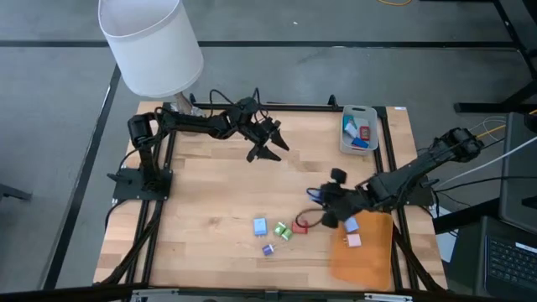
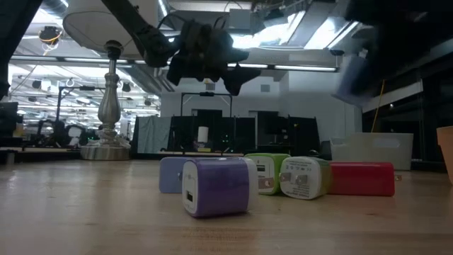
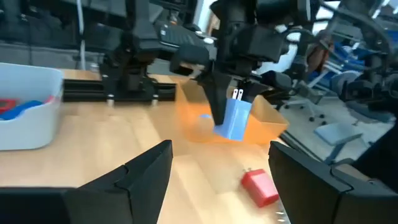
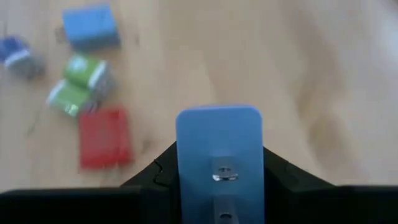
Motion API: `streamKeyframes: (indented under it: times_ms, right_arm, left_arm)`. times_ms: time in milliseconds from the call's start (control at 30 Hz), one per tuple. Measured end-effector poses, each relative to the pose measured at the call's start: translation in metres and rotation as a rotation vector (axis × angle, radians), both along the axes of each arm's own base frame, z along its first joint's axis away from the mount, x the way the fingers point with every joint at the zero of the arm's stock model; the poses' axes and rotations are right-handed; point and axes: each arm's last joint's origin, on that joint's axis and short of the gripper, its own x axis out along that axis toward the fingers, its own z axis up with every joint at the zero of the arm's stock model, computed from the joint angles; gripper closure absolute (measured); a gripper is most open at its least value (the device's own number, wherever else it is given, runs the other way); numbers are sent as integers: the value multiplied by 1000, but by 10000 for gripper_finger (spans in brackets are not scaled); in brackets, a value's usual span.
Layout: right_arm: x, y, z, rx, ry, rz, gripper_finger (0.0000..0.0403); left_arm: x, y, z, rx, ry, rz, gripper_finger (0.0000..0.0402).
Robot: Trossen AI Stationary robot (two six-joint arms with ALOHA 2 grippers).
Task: Pick & Place Office items
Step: Put the top light blue charger adapter into the orange bin
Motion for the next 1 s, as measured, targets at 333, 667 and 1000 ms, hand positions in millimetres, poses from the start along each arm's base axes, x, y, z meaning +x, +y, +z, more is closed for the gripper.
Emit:
streamKeyframes:
  times_ms: [333,667,1000]
  right_arm:
    - [-38,30,-9,277,178,-161,281]
    - [-65,40,8,443,292,-244,280]
    - [-93,52,13,484,421,-391,280]
  left_arm:
    - [-5,10,0,14,-11,9,144]
    - [-5,9,0,22,-20,-14,144]
    - [-5,9,-1,27,-21,-16,144]
